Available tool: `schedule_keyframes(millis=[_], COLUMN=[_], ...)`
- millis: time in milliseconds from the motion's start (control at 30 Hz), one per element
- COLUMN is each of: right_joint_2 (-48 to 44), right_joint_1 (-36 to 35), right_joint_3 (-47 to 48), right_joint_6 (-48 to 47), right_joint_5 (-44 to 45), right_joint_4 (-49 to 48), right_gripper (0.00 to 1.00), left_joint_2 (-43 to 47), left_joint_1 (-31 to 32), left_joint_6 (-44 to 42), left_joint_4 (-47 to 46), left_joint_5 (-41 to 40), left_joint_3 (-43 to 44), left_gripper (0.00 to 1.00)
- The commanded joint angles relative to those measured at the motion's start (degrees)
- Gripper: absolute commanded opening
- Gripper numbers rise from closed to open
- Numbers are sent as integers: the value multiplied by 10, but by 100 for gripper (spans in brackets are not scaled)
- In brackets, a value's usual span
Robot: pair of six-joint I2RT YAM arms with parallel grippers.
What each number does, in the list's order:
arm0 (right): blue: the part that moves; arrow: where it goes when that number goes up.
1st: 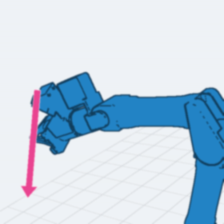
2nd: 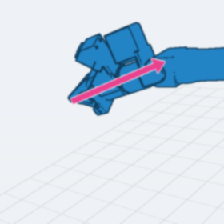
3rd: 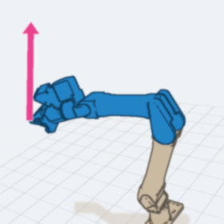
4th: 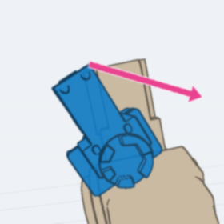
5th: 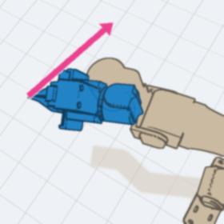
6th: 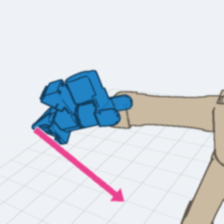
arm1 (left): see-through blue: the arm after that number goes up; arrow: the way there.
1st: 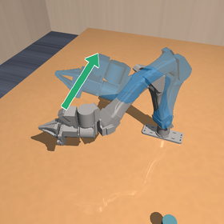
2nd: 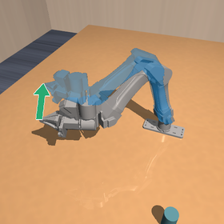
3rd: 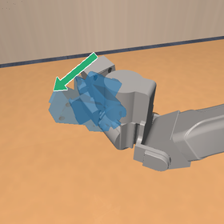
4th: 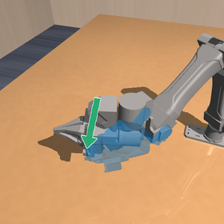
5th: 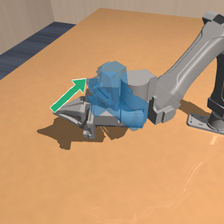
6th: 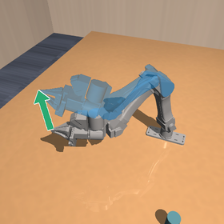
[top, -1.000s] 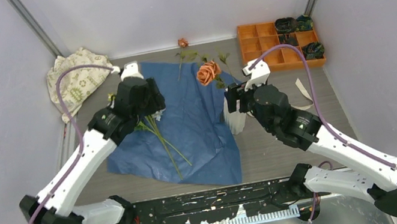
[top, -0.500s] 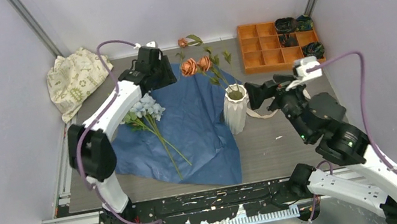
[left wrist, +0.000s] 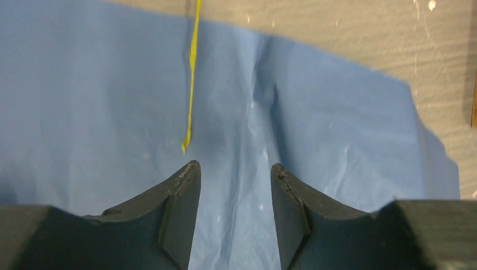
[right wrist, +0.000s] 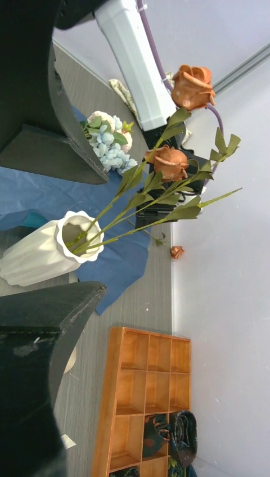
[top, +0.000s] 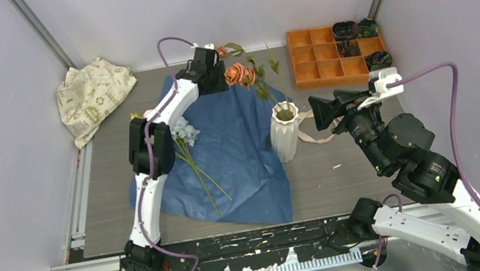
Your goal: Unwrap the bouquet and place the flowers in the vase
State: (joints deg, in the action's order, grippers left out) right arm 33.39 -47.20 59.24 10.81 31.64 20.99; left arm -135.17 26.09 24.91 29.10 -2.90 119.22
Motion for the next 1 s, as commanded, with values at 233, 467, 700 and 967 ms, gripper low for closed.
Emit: schedule_keyframes(millis=[233, 467, 700, 967], right_joint_2=[10, 13, 10, 15], right_joint_1=[-3, -3, -3, -3], right_joint_3=[0, 2, -2, -4], right_joint_6=[13, 16, 26, 24], right_joint_5=[0, -5, -10, -14], right_joint_4=[-10, -8, -3, -9], right_gripper=[68, 64, 61, 58], left_joint_2=[-107, -146, -172, -191], left_joint_1=[-15, -22, -25, -28], left_joint_6=[-27, -22, -16, 8], left_joint_4=[25, -24, -33, -39], left_joint_5=[-51, -12, -4, 25], left_joint_3=[182, 198, 222, 218], left_gripper=[55, 56, 56, 42])
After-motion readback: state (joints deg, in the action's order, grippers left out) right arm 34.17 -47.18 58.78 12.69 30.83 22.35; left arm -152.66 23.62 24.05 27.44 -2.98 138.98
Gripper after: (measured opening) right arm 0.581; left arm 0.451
